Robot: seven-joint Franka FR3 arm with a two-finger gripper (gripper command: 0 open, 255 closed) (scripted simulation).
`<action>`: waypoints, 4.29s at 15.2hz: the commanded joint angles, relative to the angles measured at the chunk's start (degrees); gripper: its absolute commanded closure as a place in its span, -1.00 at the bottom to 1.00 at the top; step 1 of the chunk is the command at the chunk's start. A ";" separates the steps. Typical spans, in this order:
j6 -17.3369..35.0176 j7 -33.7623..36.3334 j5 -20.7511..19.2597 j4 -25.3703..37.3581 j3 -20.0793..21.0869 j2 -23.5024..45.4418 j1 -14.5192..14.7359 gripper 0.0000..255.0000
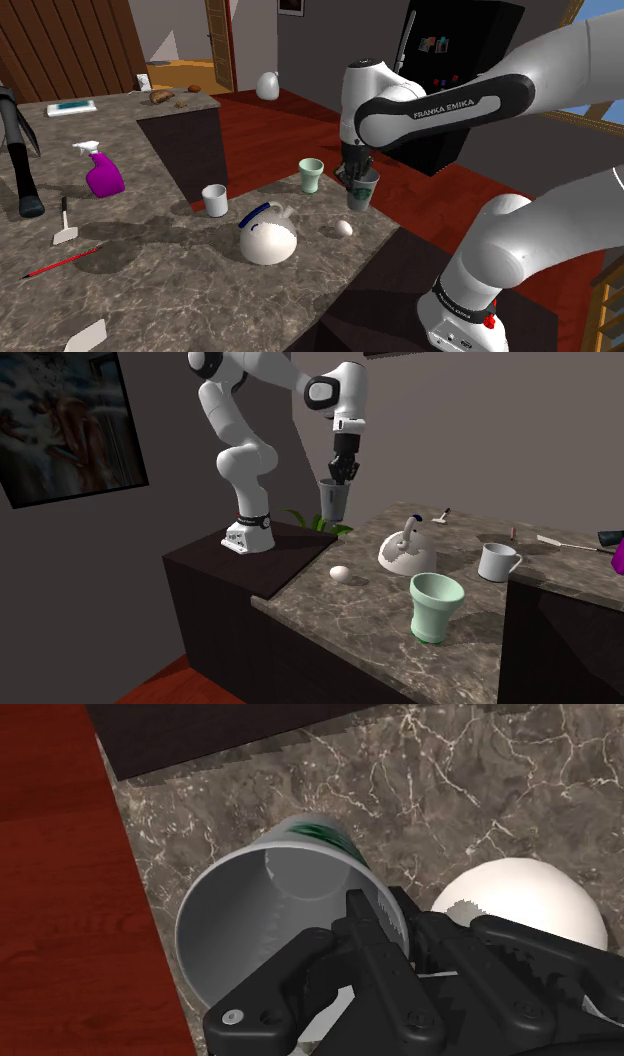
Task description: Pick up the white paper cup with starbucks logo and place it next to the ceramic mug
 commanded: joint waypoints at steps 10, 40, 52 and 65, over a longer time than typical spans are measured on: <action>1.88 4.31 -3.66 24.50 2.86 27.00 -1.77 1.00; -11.19 7.79 -11.45 84.33 2.29 75.09 3.92 1.00; -3.90 9.12 -12.25 79.60 1.86 77.79 3.74 1.00; 1.86 10.25 -13.13 77.70 1.27 81.75 3.88 1.00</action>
